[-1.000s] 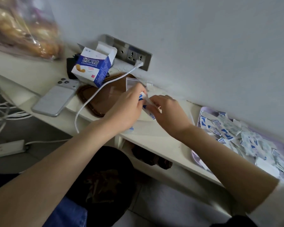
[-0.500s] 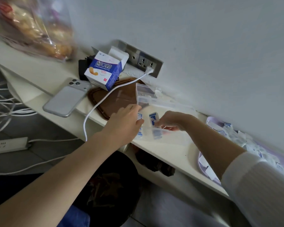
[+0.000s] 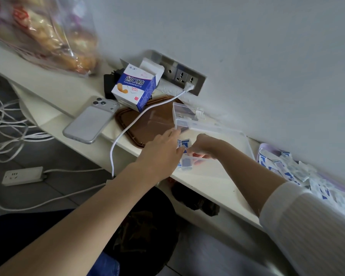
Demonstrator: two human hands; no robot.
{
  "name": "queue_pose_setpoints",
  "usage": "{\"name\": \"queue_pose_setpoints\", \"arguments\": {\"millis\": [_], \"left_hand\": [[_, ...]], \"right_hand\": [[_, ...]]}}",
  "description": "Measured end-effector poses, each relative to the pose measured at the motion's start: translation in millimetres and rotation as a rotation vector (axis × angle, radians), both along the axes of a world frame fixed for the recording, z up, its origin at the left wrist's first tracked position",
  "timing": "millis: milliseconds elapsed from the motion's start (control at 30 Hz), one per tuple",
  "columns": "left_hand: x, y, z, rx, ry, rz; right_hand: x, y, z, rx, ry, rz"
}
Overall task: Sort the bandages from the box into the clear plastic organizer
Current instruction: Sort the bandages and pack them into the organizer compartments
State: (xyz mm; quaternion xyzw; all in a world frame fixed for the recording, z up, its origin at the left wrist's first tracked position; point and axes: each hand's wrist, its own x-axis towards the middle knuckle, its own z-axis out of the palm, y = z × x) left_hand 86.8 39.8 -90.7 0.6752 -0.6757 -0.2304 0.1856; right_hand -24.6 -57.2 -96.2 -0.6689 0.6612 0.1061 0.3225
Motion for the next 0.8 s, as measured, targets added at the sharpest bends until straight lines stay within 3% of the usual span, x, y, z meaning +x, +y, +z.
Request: {"name": "queue_pose_setpoints", "arguments": {"millis": [333,633,800], "left_hand": [[-0.1,-2.6,-2.8,0.016,0.012,-0.009],[-0.9,-3.9,-1.5,0.049,0.002,-0.020],[-4.7,-3.4,0.0,-0.036,-0.228,0.010]], "right_hand": [[-1.4,5.6,11.1,0.080,-0.154,-0.091],[-11.3,10.2,17.8,0.028,-0.175,0.026],[-31.9,24.9,23.5,-0.238,-0.096,0.248]]}}
